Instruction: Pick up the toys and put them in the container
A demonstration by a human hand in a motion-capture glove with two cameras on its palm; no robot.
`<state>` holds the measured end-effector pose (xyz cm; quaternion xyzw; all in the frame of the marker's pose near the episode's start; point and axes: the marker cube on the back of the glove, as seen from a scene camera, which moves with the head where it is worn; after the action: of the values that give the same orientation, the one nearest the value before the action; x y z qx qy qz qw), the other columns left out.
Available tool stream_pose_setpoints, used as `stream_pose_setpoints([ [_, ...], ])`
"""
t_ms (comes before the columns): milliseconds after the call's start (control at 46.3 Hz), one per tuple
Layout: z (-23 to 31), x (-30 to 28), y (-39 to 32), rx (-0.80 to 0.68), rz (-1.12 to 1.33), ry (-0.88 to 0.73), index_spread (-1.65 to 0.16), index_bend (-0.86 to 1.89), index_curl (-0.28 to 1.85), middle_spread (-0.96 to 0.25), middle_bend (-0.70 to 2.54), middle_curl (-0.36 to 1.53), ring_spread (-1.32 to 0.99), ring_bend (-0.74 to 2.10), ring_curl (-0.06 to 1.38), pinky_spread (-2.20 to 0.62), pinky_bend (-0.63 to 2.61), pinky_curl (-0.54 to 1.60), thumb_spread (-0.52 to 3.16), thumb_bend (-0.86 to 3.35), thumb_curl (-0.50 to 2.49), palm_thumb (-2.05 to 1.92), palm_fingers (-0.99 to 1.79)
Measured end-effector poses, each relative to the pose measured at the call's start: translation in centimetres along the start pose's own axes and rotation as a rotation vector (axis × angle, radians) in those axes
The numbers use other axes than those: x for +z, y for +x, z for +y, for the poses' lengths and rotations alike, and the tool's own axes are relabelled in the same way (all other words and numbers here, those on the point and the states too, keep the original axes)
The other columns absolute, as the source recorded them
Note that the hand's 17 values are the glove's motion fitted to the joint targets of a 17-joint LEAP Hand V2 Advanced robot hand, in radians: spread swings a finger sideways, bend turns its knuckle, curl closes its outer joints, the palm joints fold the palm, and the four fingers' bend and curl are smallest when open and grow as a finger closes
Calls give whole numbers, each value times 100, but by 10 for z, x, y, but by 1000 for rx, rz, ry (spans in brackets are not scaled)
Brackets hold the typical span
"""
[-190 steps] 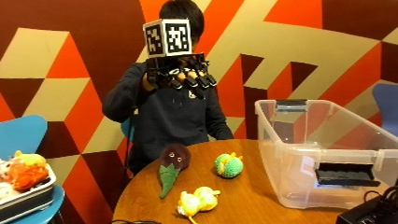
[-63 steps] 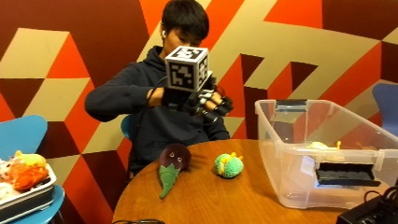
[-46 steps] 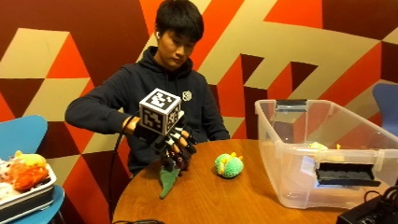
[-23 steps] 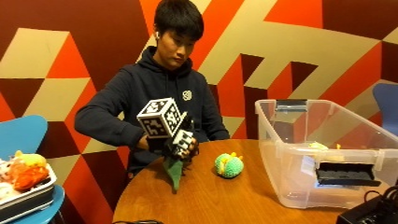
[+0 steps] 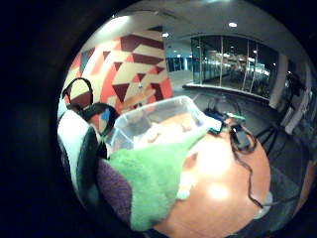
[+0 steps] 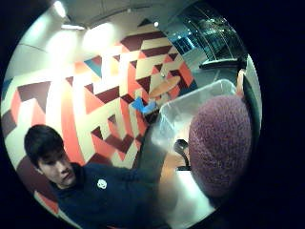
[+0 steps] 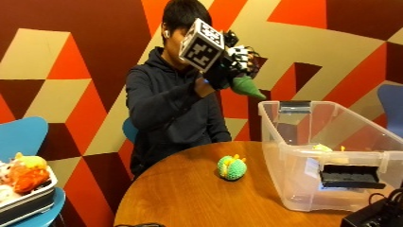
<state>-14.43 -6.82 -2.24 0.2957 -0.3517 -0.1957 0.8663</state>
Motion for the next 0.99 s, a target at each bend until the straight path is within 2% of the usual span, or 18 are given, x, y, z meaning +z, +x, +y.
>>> stream_pose_setpoints([
  [173,-27,73,7,-17,37,-77,-34,94,84,-23,122,90,-39,141,71,-41,91,62,22,10,85,68,99],
  [324,-34,130,33,30,159,-323,-34,92,91,-23,124,92,-39,142,74,-42,93,66,16,8,88,67,81],
  [432,-30,152,55,88,223,-557,-30,63,90,-22,111,89,-36,142,74,-39,99,69,31,5,89,64,35],
  [454,-28,153,57,91,233,-585,-28,56,86,-20,102,85,-34,129,70,-32,92,67,48,0,86,54,1],
  [476,-27,152,58,92,243,-603,-27,55,87,-19,97,83,-32,123,71,-28,93,70,55,-3,83,49,-16],
  [540,-23,143,58,83,268,-626,-27,44,77,-15,76,74,-27,92,61,-21,89,63,72,-6,77,40,-44],
  [627,-16,116,53,53,238,-646,-27,34,67,-10,56,65,-20,63,49,-13,83,56,88,-5,69,31,-42],
  [735,4,77,47,7,162,-700,-26,26,61,-7,44,59,-16,46,41,-7,72,50,102,-3,62,27,-26],
  [886,68,37,54,-68,198,-788,-25,7,49,-8,46,57,-24,76,43,-14,77,45,113,-2,55,24,27],
  [994,108,39,78,2,308,-876,-24,11,47,-9,48,58,-27,87,48,-18,79,46,118,-1,51,25,27],
])
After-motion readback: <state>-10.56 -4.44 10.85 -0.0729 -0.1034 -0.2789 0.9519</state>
